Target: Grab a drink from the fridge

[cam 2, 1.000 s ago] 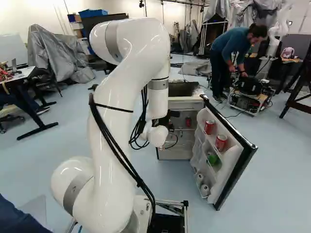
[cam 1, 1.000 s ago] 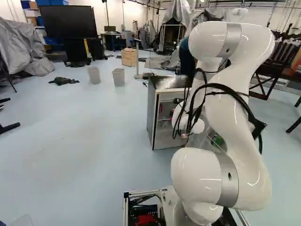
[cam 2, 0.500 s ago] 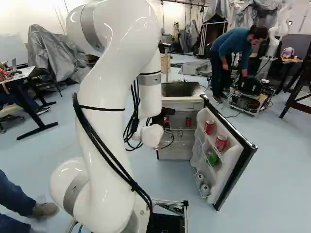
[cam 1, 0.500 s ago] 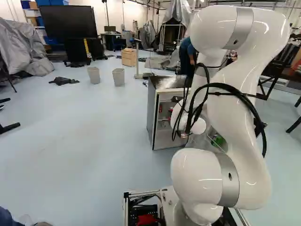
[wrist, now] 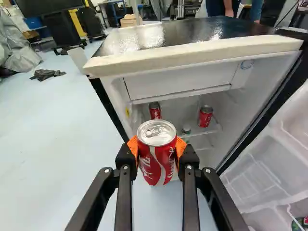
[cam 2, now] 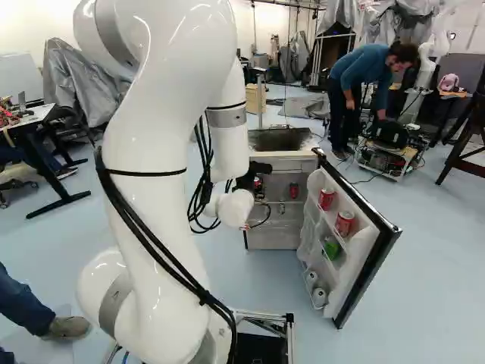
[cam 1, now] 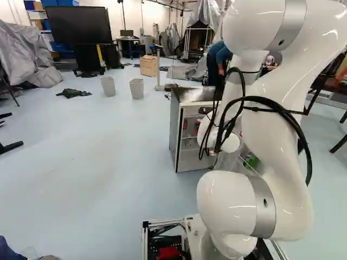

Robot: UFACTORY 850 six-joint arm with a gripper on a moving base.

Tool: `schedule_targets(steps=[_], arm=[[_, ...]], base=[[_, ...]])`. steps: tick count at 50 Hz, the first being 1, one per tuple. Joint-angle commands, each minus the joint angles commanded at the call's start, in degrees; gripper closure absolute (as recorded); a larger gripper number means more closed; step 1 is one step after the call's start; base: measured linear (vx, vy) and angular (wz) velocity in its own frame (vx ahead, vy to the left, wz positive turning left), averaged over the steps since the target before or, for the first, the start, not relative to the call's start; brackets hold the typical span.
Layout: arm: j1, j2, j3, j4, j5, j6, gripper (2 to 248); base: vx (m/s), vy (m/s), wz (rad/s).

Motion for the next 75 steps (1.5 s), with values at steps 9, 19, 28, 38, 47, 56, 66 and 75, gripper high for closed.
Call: schedule_targets(steps=[9, 19, 28, 38, 47, 56, 66, 75], arm=[[0.0, 1.8, 0.6, 0.0, 0.0, 0.0, 154], [0.0, 3.8, 1.2, 0.0, 0.0, 0.0, 154], [0.0, 5.5, 1.7, 0.0, -0.2, 0.0, 154], [0.1, 7.0, 1.6, 0.0, -0.8, 0.0, 154], [0.3, 8.1, 1.3, 0.0, -2.0, 0.0, 154], [0.5, 9.1, 1.0, 0.0, -4.0, 0.0, 154], [0.6, 10.3, 0.6, 0.0, -6.4, 0.0, 154], [0.8, 11.3, 0.2, 0.0, -8.5, 0.0, 154]], base=[[0.000, 0.000, 0.000], [0.000, 0.000, 0.000], [0.000, 0.000, 0.000], [0.000, 0.000, 0.000], [0.000, 0.000, 0.000], [0.000, 0.000, 0.000], [0.000, 0.000, 0.000], [0.000, 0.000, 0.000]])
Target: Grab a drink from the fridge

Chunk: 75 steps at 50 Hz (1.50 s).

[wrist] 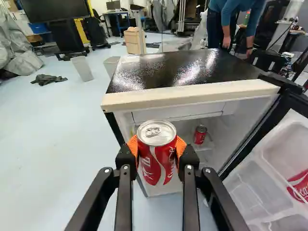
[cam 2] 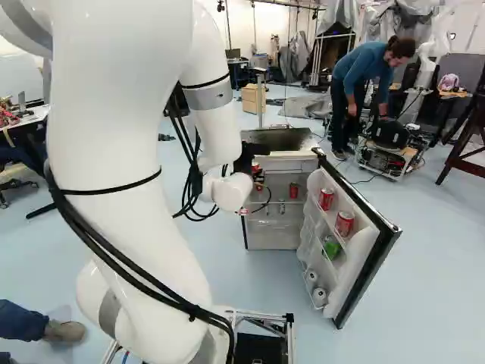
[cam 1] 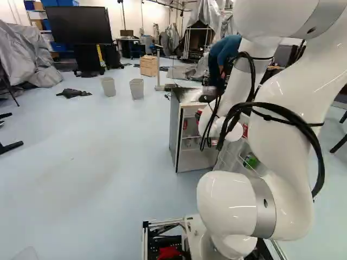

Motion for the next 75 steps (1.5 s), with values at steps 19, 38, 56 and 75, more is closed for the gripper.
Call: schedule_targets(steps=[19, 38, 56, 75], arm=[[0.3, 2.0, -0.9, 0.0, -3.7, 0.0, 154], [0.7, 3.7, -2.1, 0.0, -5.1, 0.0, 154], [1.1, 4.6, -4.0, 0.0, -5.1, 0.0, 154], [1.6, 4.3, -7.3, 0.0, -5.1, 0.0, 154]], base=[[0.000, 0.000, 0.000], [0.000, 0.000, 0.000], [0.000, 0.000, 0.000], [0.000, 0.000, 0.000]])
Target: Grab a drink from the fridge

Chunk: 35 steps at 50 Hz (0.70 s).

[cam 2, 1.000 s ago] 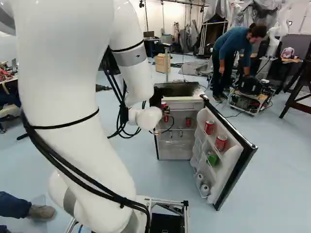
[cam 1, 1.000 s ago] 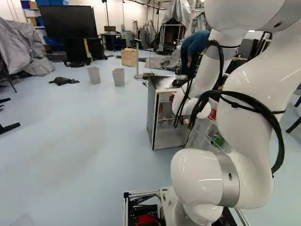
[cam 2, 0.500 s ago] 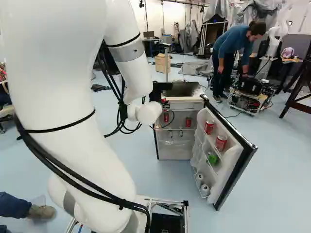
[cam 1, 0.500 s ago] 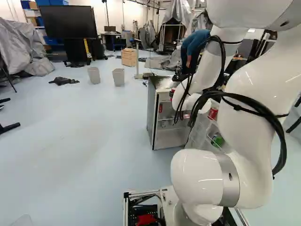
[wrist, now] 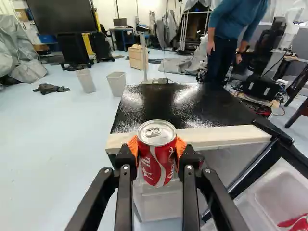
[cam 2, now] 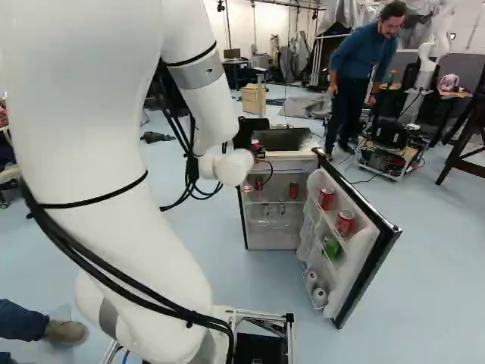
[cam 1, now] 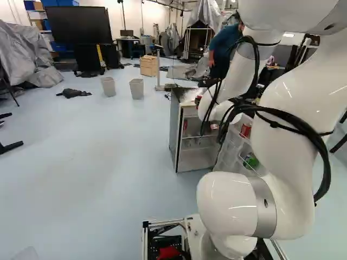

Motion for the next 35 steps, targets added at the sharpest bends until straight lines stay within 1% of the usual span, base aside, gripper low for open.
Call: schedule_targets(steps=[35], arm=[[0.5, -6.8, -8.4, 0.0, 0.0, 0.0, 154]], base=[[0.000, 0.000, 0.000]])
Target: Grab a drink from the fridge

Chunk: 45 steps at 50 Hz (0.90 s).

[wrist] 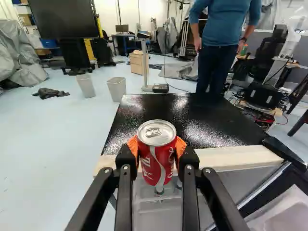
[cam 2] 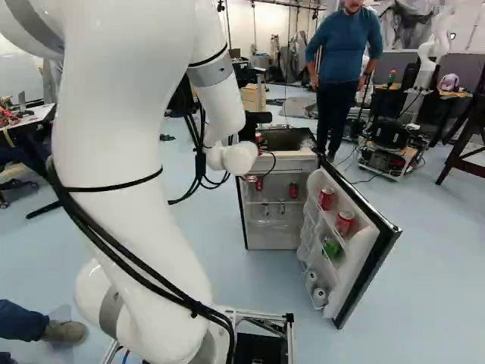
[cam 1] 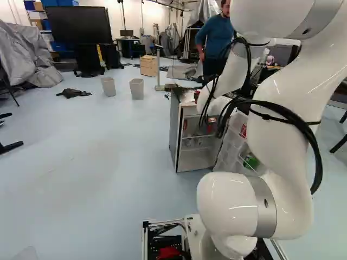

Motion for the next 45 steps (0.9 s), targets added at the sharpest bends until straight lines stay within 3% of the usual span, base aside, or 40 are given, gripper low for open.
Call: schedule_targets(steps=[45], arm=[[0.4, -8.9, -10.9, 0.0, 0.0, 0.0, 154]], base=[[0.000, 0.000, 0.000]])
